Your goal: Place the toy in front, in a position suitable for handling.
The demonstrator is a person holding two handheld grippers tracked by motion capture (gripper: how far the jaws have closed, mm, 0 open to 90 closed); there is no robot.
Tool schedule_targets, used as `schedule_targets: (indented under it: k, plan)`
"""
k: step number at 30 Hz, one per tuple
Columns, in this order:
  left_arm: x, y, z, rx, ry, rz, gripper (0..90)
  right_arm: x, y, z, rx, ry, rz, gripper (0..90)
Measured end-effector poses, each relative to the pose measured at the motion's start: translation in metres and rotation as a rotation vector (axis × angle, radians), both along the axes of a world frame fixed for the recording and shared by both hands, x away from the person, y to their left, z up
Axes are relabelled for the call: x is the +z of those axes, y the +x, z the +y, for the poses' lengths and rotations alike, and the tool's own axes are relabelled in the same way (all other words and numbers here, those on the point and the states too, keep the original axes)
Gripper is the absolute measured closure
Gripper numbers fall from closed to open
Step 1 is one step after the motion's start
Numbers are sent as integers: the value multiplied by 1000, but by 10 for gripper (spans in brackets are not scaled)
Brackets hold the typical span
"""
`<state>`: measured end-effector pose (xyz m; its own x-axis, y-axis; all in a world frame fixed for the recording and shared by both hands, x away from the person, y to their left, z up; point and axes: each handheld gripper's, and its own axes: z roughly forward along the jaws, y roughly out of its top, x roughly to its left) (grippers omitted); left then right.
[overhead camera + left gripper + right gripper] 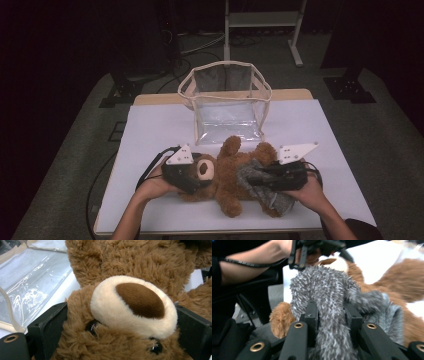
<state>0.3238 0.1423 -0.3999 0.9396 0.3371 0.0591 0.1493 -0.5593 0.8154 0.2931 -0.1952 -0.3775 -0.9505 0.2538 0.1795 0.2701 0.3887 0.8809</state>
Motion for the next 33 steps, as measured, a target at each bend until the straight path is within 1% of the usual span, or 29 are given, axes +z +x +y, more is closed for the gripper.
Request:
schedule_targets:
  k: [2, 3, 4, 5, 6, 7, 8, 9, 10, 11, 13, 14, 15, 16, 18, 20, 21, 23, 24, 25, 26, 27, 29, 30, 31, 32, 33]
  plan:
    - [-1, -1, 1, -1, -5, -4, 69, -4, 0, 5, 15, -19, -8, 687]
    - [-1, -1, 1, -1, -9, -4, 69, -6, 1, 3, 19, -14, 0, 692]
    - [-1, -1, 1, 1, -12, -3, 69, -7, 2, -3, 10, -11, 6, 699]
    - [-1, -1, 1, 4, -17, 1, 69, -8, 3, -8, -6, -16, 3, 702]
    - [-1, -1, 1, 4, -16, 2, 69, -10, 5, -18, -38, -20, 10, 704]
    - [-1, -1, 1, -1, -14, 5, 69, -11, 6, -24, -59, -25, 12, 705]
    - [-1, -1, 1, -8, -7, 2, 69, -13, 6, -34, -94, -43, 12, 706]
    - [0, -2, 0, -13, 1, 0, 69, -14, 7, -39, -112, -49, 15, 707]
    - [0, -3, 0, -14, 2, -2, 69, -15, 9, -45, -139, -48, 26, 711]
    - [0, -3, 0, -16, 2, -2, 69, -15, 10, -47, -148, -36, 31, 714]
    - [0, -3, -1, -18, 2, -1, 69, -12, 12, -43, -139, -9, 32, 716]
    - [-1, -3, -1, -22, 1, -1, 70, -8, 13, -37, -126, -1, 25, 716]
    - [-1, -3, -2, -27, 6, -1, 69, -4, 14, -28, -107, 0, 9, 716]
    - [-1, -4, -2, -30, 10, -5, 69, 0, 16, -16, -86, -8, -3, 716]
    - [-2, -5, -3, -28, 15, -10, 69, 4, 21, 4, -53, -20, -21, 717]
    - [-2, -6, -3, -29, 16, -15, 69, 6, 29, 18, -29, -28, -39, 716]
    - [-2, -6, -3, -27, 13, -14, 69, 7, 34, 22, -25, -29, -37, 716]
    - [-3, -5, -3, -26, 7, -12, 69, 7, 43, 21, -45, -31, -44, 716]
    - [-3, -5, -3, -26, 5, -12, 69, 6, 49, 17, -75, -32, -40, 717]
    - [-3, -5, -3, -31, 7, -15, 69, 4, 52, 13, -105, -41, -39, 717]
    - [-3, -5, -3, -32, 8, -17, 69, 0, 57, 4, -166, -62, -36, 717]
    - [-3, -6, -3, -34, 8, -20, 69, -2, 58, 0, -180, -63, -28, 717]
    - [-2, -6, -4, -36, 14, -23, 69, -9, 62, -13, -218, -46, 13, 719]
    - [-2, -7, -4, -38, 16, -27, 69, -12, 61, -16, -226, -43, 24, 720]
    - [-2, -7, -5, -41, 21, -32, 69, -13, 58, -19, -228, -29, 37, 725]
    - [-2, -8, -5, -44, 25, -37, 69, -13, 54, -19, -222, -17, 42, 725]
    - [-2, -9, -5, -46, 25, -40, 69, -10, 49, -17, -206, -7, 37, 725]
